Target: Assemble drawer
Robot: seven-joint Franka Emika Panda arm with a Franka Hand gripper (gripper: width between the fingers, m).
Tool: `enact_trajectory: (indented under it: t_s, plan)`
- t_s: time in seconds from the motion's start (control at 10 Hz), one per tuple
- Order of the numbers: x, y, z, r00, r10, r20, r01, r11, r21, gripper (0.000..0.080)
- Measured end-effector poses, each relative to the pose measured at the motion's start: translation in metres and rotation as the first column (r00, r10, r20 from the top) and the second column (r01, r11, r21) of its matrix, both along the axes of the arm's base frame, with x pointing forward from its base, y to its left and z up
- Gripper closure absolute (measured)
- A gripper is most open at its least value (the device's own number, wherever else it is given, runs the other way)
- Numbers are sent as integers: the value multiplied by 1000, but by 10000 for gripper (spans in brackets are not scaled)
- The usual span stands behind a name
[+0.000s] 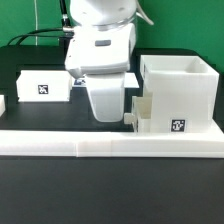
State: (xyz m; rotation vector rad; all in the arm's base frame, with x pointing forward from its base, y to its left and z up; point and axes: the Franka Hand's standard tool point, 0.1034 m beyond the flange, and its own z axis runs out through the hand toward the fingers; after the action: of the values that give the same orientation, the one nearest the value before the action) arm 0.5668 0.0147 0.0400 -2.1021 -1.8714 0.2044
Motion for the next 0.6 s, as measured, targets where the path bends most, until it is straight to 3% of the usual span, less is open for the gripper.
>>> enact_trajectory:
  t_s: [0.3, 0.6]
  plan:
    - [9, 20, 4, 999, -43, -7, 43, 999, -15, 151]
    - [11, 23, 4, 998, -43, -38, 42, 999, -16, 151]
